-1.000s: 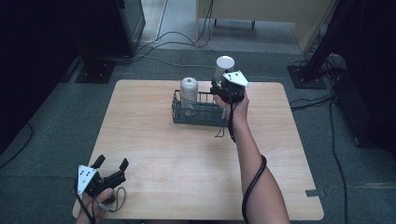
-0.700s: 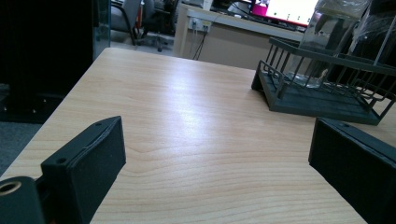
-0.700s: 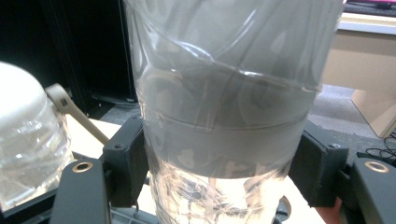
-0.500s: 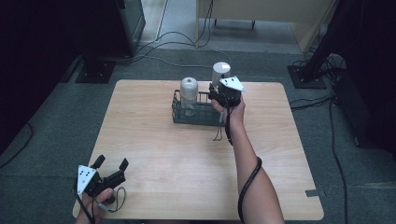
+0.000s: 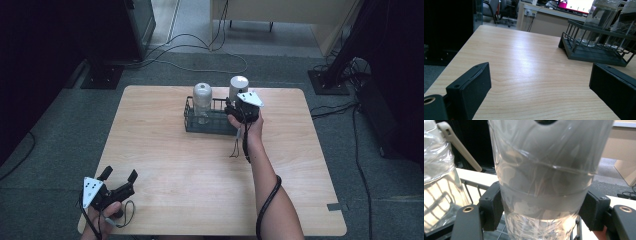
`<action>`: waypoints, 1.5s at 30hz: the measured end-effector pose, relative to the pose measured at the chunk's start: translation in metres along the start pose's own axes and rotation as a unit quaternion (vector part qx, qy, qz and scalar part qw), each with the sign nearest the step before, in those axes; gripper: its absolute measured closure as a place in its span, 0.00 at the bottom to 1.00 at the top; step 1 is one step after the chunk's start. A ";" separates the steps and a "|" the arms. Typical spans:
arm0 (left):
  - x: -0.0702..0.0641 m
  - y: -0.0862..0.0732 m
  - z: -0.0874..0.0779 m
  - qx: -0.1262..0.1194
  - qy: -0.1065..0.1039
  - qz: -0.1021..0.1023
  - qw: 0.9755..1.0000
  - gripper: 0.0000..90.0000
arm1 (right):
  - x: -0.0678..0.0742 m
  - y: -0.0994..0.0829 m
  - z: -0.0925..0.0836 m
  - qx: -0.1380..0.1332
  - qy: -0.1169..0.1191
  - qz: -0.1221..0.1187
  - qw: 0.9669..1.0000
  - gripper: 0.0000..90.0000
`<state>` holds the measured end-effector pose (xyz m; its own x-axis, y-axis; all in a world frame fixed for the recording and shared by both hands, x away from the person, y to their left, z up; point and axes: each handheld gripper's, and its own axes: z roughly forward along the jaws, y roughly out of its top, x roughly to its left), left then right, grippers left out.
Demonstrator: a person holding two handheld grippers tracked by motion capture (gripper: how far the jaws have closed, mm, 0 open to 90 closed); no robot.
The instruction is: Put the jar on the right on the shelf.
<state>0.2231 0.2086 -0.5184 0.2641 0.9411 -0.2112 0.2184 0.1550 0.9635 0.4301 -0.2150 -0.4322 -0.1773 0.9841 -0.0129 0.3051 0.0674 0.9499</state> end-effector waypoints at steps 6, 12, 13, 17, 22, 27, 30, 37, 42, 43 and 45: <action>-0.001 0.000 0.000 -0.001 0.000 0.004 1.000 0.04 | -0.002 -0.003 -0.003 -0.003 -0.007 0.007 1.000 0.33; 0.000 0.000 0.000 0.000 0.000 0.001 1.000 0.04 | -0.001 -0.003 -0.004 -0.003 -0.008 0.004 1.000 0.32; 0.000 0.000 0.000 0.000 0.000 0.002 1.000 0.04 | -0.001 -0.003 -0.005 -0.002 -0.006 0.004 1.000 0.31; -0.001 0.000 0.000 0.001 0.001 0.005 1.000 0.04 | -0.004 -0.004 -0.006 -0.005 0.014 0.014 1.000 0.12; 0.000 0.000 0.000 0.001 0.001 0.003 1.000 0.04 | -0.008 -0.006 -0.011 -0.012 0.017 0.031 0.999 0.00; -0.001 0.000 0.000 0.001 0.002 0.006 1.000 0.04 | -0.013 -0.008 -0.014 -0.012 0.016 0.029 0.999 0.00; -0.001 0.000 0.000 0.001 0.001 0.006 1.000 0.04 | -0.013 -0.011 -0.015 -0.010 0.017 0.029 0.999 0.00; -0.001 0.000 0.000 0.001 0.001 0.006 1.000 0.04 | -0.014 -0.016 -0.020 -0.009 0.018 0.025 0.999 0.00; -0.001 0.000 0.000 0.000 0.001 0.004 1.000 0.04 | -0.014 -0.016 -0.026 -0.015 0.023 0.022 0.999 0.00; -0.001 0.000 0.000 0.000 0.001 0.004 1.000 0.04 | -0.014 -0.016 -0.027 -0.016 0.024 0.022 0.999 0.00; -0.001 0.000 0.000 0.000 0.001 0.004 1.000 0.04 | -0.014 -0.016 -0.029 -0.017 0.024 0.019 0.999 0.00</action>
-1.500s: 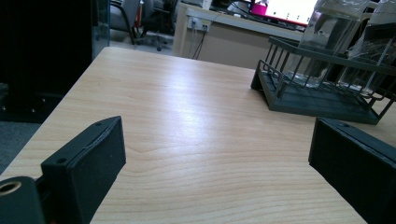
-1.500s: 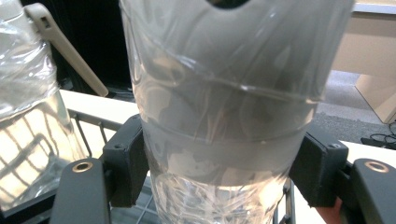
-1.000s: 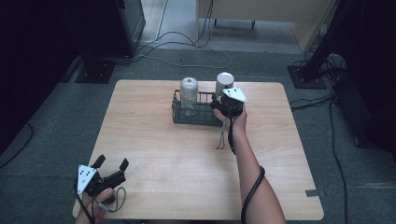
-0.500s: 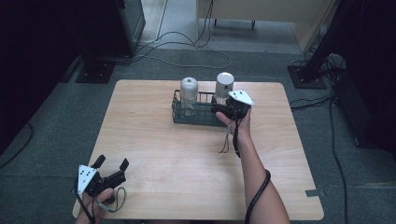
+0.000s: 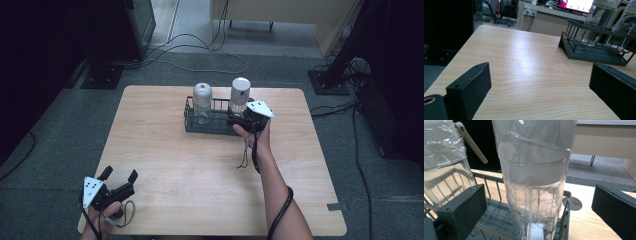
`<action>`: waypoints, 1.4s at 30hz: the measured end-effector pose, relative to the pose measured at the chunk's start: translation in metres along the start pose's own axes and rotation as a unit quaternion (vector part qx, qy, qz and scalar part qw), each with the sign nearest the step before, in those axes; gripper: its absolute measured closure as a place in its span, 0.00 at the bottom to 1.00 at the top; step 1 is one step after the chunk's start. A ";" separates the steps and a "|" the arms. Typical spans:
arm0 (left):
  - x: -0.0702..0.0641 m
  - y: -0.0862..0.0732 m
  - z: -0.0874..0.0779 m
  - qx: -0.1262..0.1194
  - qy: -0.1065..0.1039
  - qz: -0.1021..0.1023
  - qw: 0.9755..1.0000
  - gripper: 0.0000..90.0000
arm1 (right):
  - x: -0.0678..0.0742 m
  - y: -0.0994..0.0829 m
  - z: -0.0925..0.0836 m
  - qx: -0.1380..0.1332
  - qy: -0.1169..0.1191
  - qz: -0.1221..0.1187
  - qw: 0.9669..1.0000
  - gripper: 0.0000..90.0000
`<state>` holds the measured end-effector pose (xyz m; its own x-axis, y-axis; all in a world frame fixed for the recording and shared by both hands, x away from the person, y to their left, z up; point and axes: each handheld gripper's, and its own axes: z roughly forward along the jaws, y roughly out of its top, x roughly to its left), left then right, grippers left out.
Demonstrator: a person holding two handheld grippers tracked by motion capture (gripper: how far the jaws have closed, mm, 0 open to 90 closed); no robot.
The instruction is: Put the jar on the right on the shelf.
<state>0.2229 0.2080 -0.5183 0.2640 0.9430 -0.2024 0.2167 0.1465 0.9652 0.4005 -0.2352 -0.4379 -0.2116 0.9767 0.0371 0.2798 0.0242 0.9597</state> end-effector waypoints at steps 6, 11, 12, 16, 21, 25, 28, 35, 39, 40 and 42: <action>0.000 0.000 0.000 0.000 0.000 0.001 1.000 0.04 | 0.000 -0.002 -0.008 -0.001 0.004 -0.003 1.000 0.00; 0.000 0.000 0.000 0.000 0.001 0.001 1.000 0.04 | -0.001 -0.004 -0.013 0.000 0.005 -0.005 1.000 0.00; 0.000 0.000 0.000 -0.001 0.001 0.000 1.000 0.04 | -0.002 -0.004 -0.014 0.000 0.004 -0.005 1.000 0.00; 0.000 0.000 0.000 -0.001 0.001 0.000 1.000 0.04 | -0.004 -0.007 -0.017 0.001 0.003 -0.004 1.000 0.00; -0.001 0.000 0.000 -0.001 0.002 0.002 1.000 0.04 | -0.007 -0.014 -0.022 0.002 0.008 -0.001 1.000 0.00; -0.001 0.000 0.000 -0.001 0.003 0.003 1.000 0.04 | -0.010 -0.018 -0.026 0.002 0.008 0.000 1.000 0.00; -0.001 0.000 0.000 -0.001 0.003 0.003 1.000 0.04 | -0.012 -0.021 -0.030 0.001 0.011 0.000 1.000 0.00; -0.001 0.000 0.000 -0.001 0.002 0.003 1.000 0.04 | -0.012 -0.029 -0.040 -0.001 0.025 0.000 1.000 0.00; -0.001 0.000 0.000 -0.001 0.003 0.003 1.000 0.04 | -0.011 -0.033 -0.045 -0.001 0.028 -0.002 1.000 0.00; -0.001 0.000 0.000 -0.001 0.003 0.003 1.000 0.04 | -0.011 -0.034 -0.047 -0.001 0.029 -0.003 1.000 0.00; -0.001 0.000 0.000 -0.001 0.003 0.003 1.000 0.04 | -0.011 -0.036 -0.049 -0.002 0.030 -0.004 1.000 0.00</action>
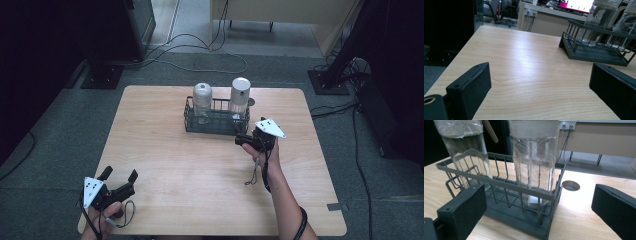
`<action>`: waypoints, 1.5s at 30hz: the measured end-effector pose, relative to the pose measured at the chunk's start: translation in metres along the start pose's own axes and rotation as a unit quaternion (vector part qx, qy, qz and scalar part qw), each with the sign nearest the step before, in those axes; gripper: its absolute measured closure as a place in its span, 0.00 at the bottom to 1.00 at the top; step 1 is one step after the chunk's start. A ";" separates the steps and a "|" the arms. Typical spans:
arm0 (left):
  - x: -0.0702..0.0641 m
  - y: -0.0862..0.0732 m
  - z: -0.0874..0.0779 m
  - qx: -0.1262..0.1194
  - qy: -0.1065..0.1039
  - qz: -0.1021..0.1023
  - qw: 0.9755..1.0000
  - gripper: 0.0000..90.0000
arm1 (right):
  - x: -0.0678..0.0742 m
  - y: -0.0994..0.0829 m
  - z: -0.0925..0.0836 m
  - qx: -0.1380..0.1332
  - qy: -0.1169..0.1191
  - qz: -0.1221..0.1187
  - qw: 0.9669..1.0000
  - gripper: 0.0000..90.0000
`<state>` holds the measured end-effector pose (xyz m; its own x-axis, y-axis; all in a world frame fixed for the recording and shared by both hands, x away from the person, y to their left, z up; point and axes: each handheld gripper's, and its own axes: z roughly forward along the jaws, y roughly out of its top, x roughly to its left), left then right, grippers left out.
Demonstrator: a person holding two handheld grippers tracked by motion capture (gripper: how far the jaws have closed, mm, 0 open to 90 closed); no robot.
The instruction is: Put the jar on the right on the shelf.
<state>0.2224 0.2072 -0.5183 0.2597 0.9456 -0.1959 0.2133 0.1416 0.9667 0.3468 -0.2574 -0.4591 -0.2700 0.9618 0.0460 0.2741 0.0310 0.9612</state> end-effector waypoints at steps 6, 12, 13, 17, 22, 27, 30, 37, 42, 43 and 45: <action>0.000 0.000 0.000 0.000 -0.001 0.001 1.000 0.04 | -0.001 -0.009 -0.007 0.004 0.004 0.002 1.000 0.00; 0.000 0.000 0.000 0.000 0.000 0.002 1.000 0.04 | -0.005 -0.022 -0.014 0.010 0.001 0.005 1.000 0.00; 0.000 0.000 0.000 0.000 0.000 0.003 1.000 0.04 | -0.006 -0.024 -0.015 0.011 0.001 0.006 1.000 0.00; 0.000 0.000 0.000 0.000 0.000 0.003 1.000 0.04 | -0.008 -0.029 -0.020 0.013 0.000 0.006 1.000 0.00; -0.001 0.000 0.000 -0.001 0.001 0.003 1.000 0.04 | -0.009 -0.034 -0.026 0.015 0.001 0.006 1.000 0.00; -0.001 0.000 0.000 -0.001 0.002 0.004 1.000 0.04 | -0.010 -0.041 -0.032 0.017 0.001 0.005 1.000 0.00; -0.001 0.000 0.000 -0.001 0.001 0.003 1.000 0.04 | -0.012 -0.045 -0.037 0.018 -0.001 0.009 1.000 0.00; -0.001 0.000 0.000 0.000 0.001 0.005 1.000 0.04 | -0.020 -0.053 -0.049 0.017 -0.009 0.017 1.000 0.00; -0.001 0.000 0.000 -0.001 0.002 0.003 1.000 0.04 | -0.025 -0.060 -0.058 0.020 -0.012 0.021 1.000 0.00; -0.001 0.000 0.000 0.000 0.002 0.004 1.000 0.04 | -0.027 -0.061 -0.059 0.020 -0.012 0.022 0.999 0.00; -0.001 0.000 0.000 0.000 0.002 0.005 1.000 0.04 | -0.029 -0.063 -0.063 0.021 -0.014 0.021 0.999 0.00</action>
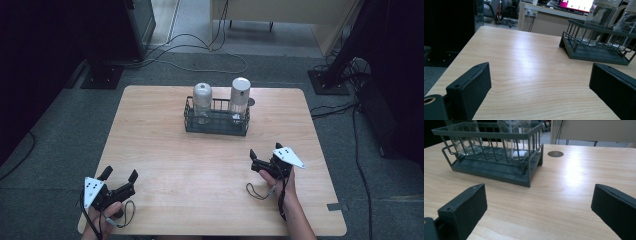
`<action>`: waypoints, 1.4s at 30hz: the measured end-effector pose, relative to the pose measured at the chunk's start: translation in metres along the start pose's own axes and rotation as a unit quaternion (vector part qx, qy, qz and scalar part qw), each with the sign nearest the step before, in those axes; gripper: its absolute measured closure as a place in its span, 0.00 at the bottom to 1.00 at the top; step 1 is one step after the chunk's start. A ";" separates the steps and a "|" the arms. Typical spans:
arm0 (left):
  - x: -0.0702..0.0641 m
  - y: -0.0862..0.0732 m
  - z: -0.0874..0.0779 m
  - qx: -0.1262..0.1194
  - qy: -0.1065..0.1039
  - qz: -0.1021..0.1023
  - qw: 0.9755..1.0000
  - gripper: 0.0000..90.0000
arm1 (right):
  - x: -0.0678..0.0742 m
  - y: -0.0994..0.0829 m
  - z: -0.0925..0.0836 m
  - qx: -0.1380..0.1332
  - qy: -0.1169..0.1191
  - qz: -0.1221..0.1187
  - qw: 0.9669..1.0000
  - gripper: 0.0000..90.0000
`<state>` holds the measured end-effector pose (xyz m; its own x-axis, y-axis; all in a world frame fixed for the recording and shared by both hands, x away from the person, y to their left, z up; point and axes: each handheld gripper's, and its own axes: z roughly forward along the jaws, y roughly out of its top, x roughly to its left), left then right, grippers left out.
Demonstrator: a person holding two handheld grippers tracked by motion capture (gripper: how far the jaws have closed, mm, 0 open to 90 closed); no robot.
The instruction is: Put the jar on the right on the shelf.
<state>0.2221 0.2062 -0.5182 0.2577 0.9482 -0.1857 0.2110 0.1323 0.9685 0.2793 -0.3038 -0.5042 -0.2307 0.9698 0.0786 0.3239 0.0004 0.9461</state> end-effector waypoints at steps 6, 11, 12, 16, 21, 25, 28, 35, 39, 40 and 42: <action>0.000 0.000 0.000 0.000 0.000 0.000 1.000 0.04 | -0.004 -0.006 -0.008 0.002 0.003 -0.004 1.000 0.00; 0.000 0.000 0.000 0.000 0.000 0.001 1.000 0.04 | -0.005 -0.008 -0.014 0.002 0.005 -0.004 1.000 0.00; 0.000 0.000 0.000 0.000 0.000 0.001 1.000 0.04 | -0.005 -0.009 -0.016 0.002 0.004 -0.004 1.000 0.00; 0.000 0.000 0.000 0.000 0.000 0.001 1.000 0.04 | -0.004 -0.009 -0.020 0.000 0.006 -0.003 1.000 0.00; 0.000 0.000 0.000 0.000 0.000 0.002 1.000 0.04 | -0.004 -0.011 -0.025 0.000 0.006 -0.008 1.000 0.00; 0.000 0.000 0.000 0.000 0.000 0.002 1.000 0.04 | -0.006 -0.014 -0.030 0.001 0.003 -0.011 1.000 0.00; 0.000 0.000 0.000 0.000 0.000 0.002 1.000 0.04 | -0.008 -0.017 -0.034 0.002 0.001 -0.009 1.000 0.00; 0.000 0.000 0.000 0.000 0.000 0.003 1.000 0.04 | -0.012 -0.022 -0.045 0.000 -0.002 -0.008 1.000 0.00; -0.001 0.000 0.000 0.000 0.000 0.004 1.000 0.04 | -0.015 -0.024 -0.050 0.002 -0.007 -0.005 1.000 0.00; -0.001 0.000 0.000 0.001 0.000 0.004 1.000 0.04 | -0.015 -0.025 -0.052 0.002 -0.008 -0.005 1.000 0.00; 0.000 0.000 0.000 0.001 0.000 0.003 1.000 0.04 | -0.016 -0.026 -0.054 0.003 -0.011 -0.010 1.000 0.00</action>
<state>0.2220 0.2059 -0.5181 0.2585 0.9490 -0.1808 0.2113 0.1270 0.9691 0.2248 -0.3322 -0.5130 -0.2177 0.9746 0.0530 0.3256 0.0213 0.9453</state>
